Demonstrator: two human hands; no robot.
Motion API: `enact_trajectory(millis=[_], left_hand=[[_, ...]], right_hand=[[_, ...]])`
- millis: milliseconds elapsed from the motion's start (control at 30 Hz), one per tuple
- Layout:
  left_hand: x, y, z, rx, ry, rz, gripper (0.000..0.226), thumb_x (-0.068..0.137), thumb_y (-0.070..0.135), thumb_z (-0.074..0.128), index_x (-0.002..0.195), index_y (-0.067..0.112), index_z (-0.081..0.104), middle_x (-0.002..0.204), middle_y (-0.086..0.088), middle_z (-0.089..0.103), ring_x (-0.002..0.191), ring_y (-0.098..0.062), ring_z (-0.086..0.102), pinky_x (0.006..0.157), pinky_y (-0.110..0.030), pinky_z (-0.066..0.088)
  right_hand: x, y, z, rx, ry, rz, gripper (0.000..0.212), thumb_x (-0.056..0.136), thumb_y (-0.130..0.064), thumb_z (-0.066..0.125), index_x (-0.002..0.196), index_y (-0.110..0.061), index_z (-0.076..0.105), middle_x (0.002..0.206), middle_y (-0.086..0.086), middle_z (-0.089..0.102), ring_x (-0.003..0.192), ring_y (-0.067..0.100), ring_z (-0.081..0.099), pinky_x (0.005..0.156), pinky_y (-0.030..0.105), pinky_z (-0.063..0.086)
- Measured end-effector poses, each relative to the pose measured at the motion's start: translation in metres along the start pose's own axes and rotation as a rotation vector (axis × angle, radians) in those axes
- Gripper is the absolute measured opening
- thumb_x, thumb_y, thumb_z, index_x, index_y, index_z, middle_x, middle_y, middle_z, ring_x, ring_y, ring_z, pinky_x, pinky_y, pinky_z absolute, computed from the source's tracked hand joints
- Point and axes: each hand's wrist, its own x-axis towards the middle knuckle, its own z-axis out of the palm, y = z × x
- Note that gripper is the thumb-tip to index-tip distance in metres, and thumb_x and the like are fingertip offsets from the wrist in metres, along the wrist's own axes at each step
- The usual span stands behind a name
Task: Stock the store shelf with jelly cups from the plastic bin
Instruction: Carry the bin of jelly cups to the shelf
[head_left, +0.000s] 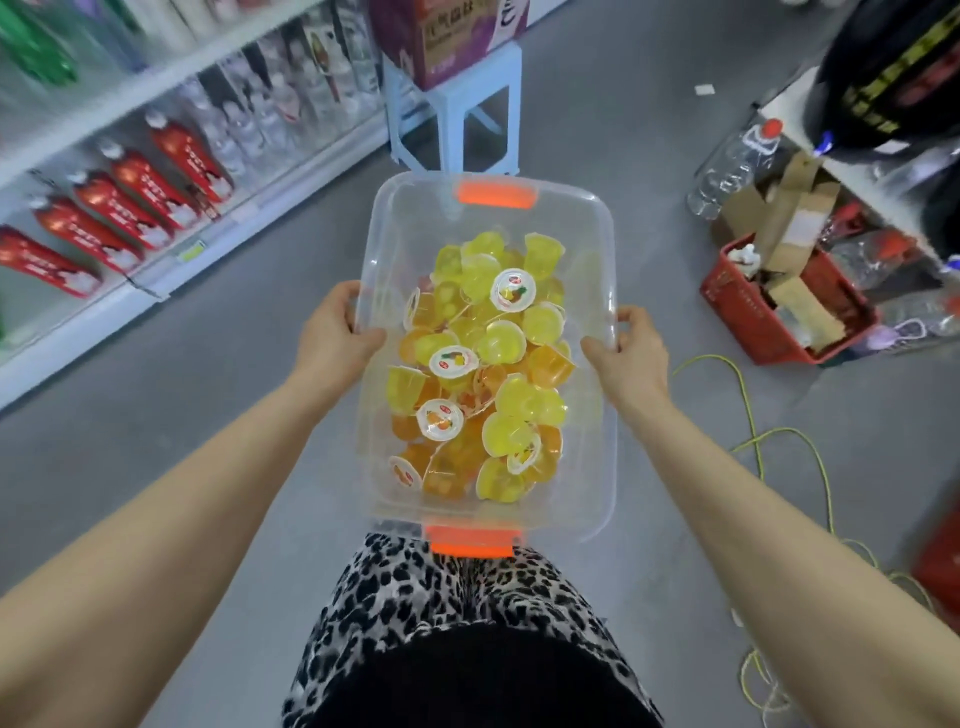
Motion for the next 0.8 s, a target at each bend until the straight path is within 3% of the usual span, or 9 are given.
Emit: enact_trajectory(millis=[167,333,533,633,800], left_hand=[[0.114,0.057,0.0,-0.017,-0.012,0.007,0.047,0.081,0.013,0.064,0.124,0.029,0.051,0.086,0.008,0.061,0.08,-0.018,0.062,0.071,-0.037,0.054],[0.237,0.123,0.012,-0.008,-0.072,0.073,0.045,0.083,0.012,0.064,0.121,0.03,0.051,0.078,0.015,0.054,0.071,-0.007,0.056,0.066,-0.03,0.048],[0.365,0.21,0.037,-0.001,-0.123,0.132,0.043,0.079,0.01,0.064,0.117,0.029,0.056,0.076,0.015,0.056,0.067,-0.006,0.055,0.063,-0.03,0.046],[0.427,0.261,0.061,0.027,-0.124,0.173,0.044,0.079,0.009,0.062,0.119,0.025,0.057,0.074,0.01,0.054,0.064,-0.008,0.053,0.059,-0.029,0.044],[0.52,0.334,0.101,0.022,-0.082,0.175,0.045,0.075,0.01,0.063,0.117,0.026,0.059,0.089,0.012,0.062,0.081,-0.014,0.06,0.069,-0.031,0.048]], right_hand=[[0.107,-0.065,-0.001,-0.02,0.022,-0.011,0.029,0.079,-0.027,0.065,0.102,-0.033,0.048,0.08,0.007,0.067,0.082,0.028,0.063,0.076,0.046,0.054],[0.211,-0.117,-0.005,-0.002,0.097,0.018,0.029,0.081,-0.021,0.066,0.102,-0.03,0.048,0.069,0.001,0.058,0.075,0.027,0.06,0.073,0.046,0.054],[0.331,-0.173,-0.033,0.02,0.16,0.056,0.029,0.08,-0.02,0.065,0.104,-0.029,0.051,0.084,0.009,0.069,0.081,0.026,0.065,0.077,0.045,0.054],[0.403,-0.2,-0.053,0.047,0.182,0.061,0.029,0.079,-0.016,0.065,0.103,-0.028,0.053,0.081,0.002,0.067,0.081,0.024,0.065,0.079,0.044,0.054],[0.534,-0.241,-0.09,0.043,0.151,0.045,0.033,0.072,-0.022,0.063,0.103,-0.029,0.053,0.084,0.001,0.07,0.082,0.026,0.067,0.079,0.049,0.055]])
